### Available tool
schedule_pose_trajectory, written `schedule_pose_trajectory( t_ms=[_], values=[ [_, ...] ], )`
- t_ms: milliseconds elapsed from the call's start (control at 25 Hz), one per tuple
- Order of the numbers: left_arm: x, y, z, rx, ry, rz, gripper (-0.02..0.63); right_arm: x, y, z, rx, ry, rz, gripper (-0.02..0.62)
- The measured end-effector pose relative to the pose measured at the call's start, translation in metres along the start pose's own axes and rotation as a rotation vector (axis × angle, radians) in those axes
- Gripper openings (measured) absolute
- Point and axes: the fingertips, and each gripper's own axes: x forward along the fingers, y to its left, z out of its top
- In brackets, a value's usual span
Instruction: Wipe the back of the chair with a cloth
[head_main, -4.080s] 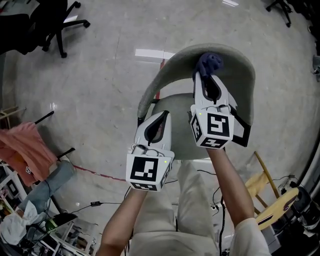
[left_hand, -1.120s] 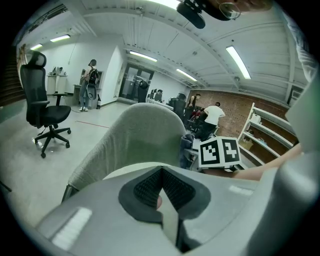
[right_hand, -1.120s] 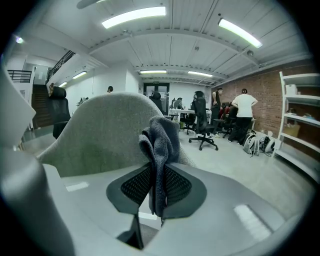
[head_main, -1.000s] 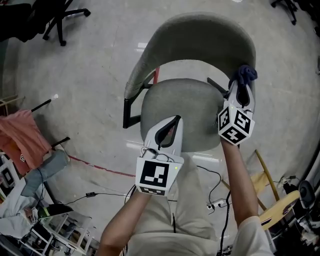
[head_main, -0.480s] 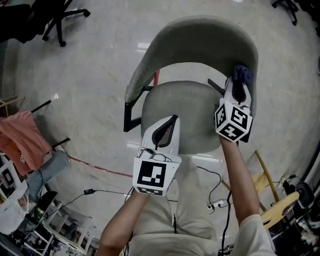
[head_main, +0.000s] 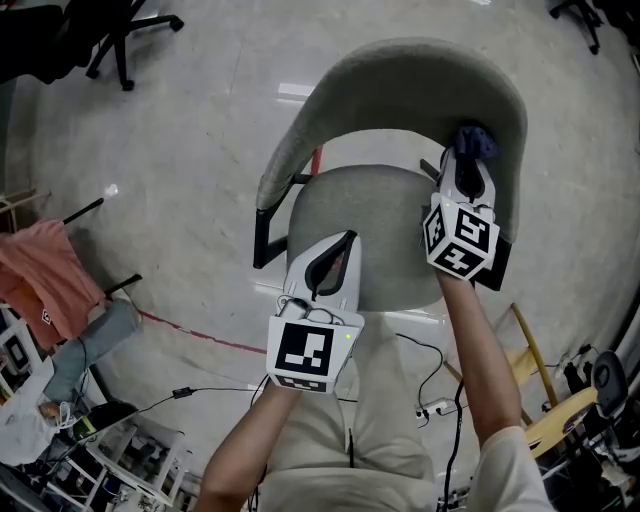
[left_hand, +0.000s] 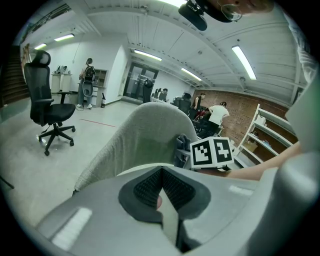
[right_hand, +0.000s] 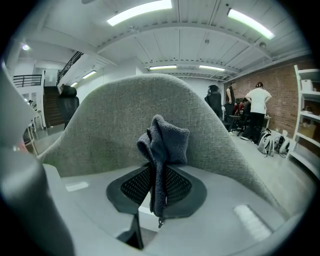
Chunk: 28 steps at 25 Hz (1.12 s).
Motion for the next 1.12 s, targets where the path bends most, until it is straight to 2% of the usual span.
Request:
schedule_pose_trajectory(
  t_ms=[800, 1120],
  values=[
    [-0.004, 0.047, 0.007, -0.034, -0.011, 0.054, 0.002, 0.024, 0.069, 0.005, -0.01, 0.012, 0.102, 0.075],
    [-0.007, 0.058, 0.011, -0.043, -0.021, 0.067, 0.001, 0.026, 0.104, 0.009, -0.034, 0.01, 0.171, 0.075]
  ],
)
